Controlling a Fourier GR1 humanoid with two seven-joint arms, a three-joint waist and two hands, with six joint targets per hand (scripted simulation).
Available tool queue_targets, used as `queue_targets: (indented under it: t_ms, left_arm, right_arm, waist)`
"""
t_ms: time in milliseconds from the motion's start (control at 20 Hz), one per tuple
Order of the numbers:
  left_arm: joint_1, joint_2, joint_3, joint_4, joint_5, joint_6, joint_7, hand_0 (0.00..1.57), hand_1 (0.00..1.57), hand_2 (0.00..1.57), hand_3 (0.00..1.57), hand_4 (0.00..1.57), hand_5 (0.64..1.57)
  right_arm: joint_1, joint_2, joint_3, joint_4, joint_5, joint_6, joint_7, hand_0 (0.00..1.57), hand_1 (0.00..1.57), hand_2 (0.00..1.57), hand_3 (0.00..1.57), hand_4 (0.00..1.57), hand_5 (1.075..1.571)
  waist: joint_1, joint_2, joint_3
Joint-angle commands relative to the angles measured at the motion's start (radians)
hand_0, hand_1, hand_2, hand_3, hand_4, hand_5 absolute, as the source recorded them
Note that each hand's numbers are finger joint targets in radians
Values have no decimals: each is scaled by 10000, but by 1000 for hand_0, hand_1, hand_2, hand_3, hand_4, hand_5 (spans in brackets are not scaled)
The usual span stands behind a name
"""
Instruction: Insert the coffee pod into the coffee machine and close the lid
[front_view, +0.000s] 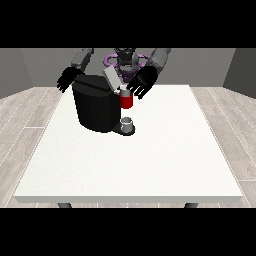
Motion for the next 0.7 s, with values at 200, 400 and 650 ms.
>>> queue_targets:
  t_ms: [200,400,650]
  left_arm:
    - [230,172,-64,56,-241,268,-580,1066,1066,1115,928,371,1571]
    - [254,385,-543,23,-504,-650,-933,0,0,378,112,0,1571]
    - [-171,376,-407,167,-643,-576,-122,0,0,0,0,0,1571]
  right_arm:
    - [-209,-178,-43,-236,-43,42,257,0,0,0,0,434,1571]
    - [63,-21,-38,8,-25,15,-253,0,0,0,0,415,1571]
    - [234,-61,61,65,-150,398,-573,0,0,0,0,411,1571]
  waist:
    - [5,169,-4]
    - [230,-13,1]
    - [-317,99,3]
